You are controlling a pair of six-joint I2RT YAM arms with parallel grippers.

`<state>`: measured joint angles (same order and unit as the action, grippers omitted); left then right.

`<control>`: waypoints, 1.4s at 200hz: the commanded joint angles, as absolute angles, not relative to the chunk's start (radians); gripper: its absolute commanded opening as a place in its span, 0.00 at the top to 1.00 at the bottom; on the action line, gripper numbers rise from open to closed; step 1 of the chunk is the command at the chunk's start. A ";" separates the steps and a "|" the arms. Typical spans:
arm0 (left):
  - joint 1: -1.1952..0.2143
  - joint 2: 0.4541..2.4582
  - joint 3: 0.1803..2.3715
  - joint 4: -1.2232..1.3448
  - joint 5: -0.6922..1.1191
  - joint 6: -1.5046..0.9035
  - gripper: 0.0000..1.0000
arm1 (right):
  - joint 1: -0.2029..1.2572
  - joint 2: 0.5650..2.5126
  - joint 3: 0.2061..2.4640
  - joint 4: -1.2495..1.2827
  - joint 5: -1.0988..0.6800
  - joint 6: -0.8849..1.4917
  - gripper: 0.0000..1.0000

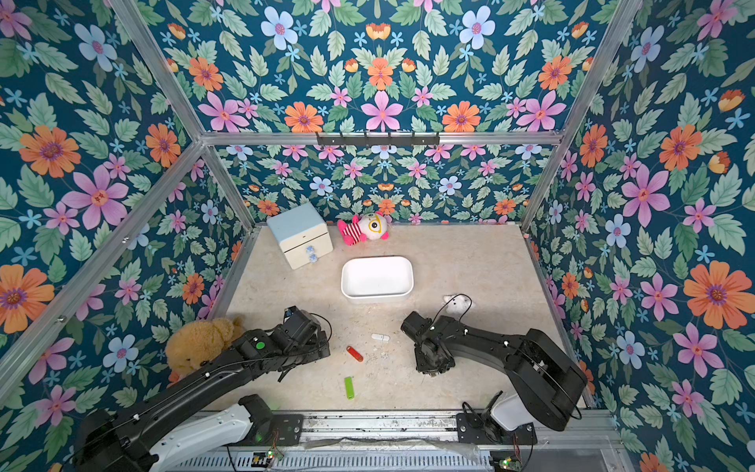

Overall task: Put the usb flash drive into the storage box
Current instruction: Pick up the USB flash from the center of the board.

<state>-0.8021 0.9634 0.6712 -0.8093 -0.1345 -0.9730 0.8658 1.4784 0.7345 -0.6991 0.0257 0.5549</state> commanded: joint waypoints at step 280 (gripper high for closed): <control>-1.269 1.422 0.740 -0.703 -0.076 -1.308 0.23 | 0.794 1.320 0.723 -0.789 0.119 0.598 1.00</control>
